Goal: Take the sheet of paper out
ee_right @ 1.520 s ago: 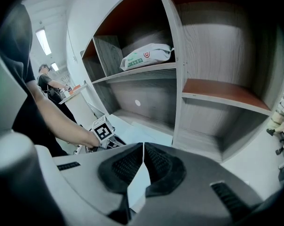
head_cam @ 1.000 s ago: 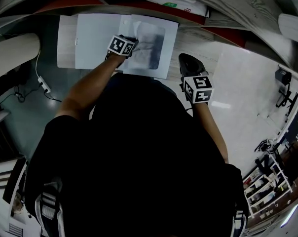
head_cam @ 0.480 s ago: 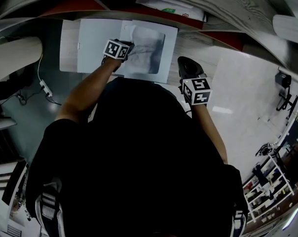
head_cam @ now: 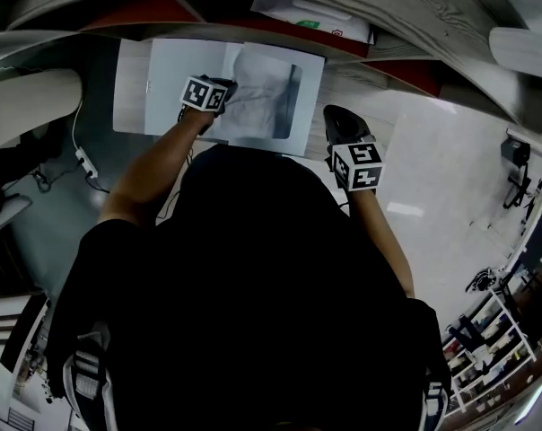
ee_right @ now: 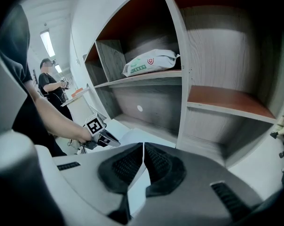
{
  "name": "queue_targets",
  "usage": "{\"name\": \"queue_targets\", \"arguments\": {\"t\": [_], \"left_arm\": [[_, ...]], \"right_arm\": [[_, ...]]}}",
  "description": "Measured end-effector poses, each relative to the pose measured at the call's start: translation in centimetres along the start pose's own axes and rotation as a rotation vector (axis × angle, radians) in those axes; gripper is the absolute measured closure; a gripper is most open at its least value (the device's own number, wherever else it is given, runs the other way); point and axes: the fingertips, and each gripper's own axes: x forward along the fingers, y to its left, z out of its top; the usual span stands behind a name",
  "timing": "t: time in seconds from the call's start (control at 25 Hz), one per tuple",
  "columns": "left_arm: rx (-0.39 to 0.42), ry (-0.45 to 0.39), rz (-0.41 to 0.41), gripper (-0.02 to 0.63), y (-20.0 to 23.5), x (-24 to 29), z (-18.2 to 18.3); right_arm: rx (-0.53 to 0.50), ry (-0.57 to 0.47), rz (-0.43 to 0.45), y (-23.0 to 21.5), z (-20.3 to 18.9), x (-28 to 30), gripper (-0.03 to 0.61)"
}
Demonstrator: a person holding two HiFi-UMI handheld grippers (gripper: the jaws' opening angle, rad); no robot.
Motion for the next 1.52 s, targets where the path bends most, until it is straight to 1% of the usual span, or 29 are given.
{"name": "queue_targets", "arguments": {"t": [0.2, 0.36, 0.8, 1.04, 1.28, 1.52], "left_arm": [[-0.013, -0.010, 0.008, 0.578, 0.7, -1.2, -0.3], [-0.025, -0.020, 0.030, 0.578, 1.4, -2.3, -0.6], [-0.050, -0.064, 0.061, 0.578, 2.3, -5.6, -0.8], [-0.083, -0.085, 0.058, 0.578, 2.6, -7.4, -1.3], [-0.105, -0.125, 0.049, 0.578, 2.8, -9.3, -0.8], [-0.100, -0.156, 0.059, 0.578, 3.0, -11.1, 0.0]], "right_arm": [[-0.007, -0.005, 0.004, 0.1, 0.1, 0.1, 0.561], [-0.014, -0.009, 0.003, 0.0, 0.2, 0.0, 0.561], [-0.034, -0.015, 0.009, 0.1, -0.1, -0.1, 0.561], [-0.044, -0.032, 0.017, 0.7, 0.7, -0.3, 0.561], [-0.054, -0.040, 0.016, 0.6, 0.7, -0.6, 0.561], [-0.060, -0.041, 0.018, 0.5, 0.4, -0.9, 0.561]]}}
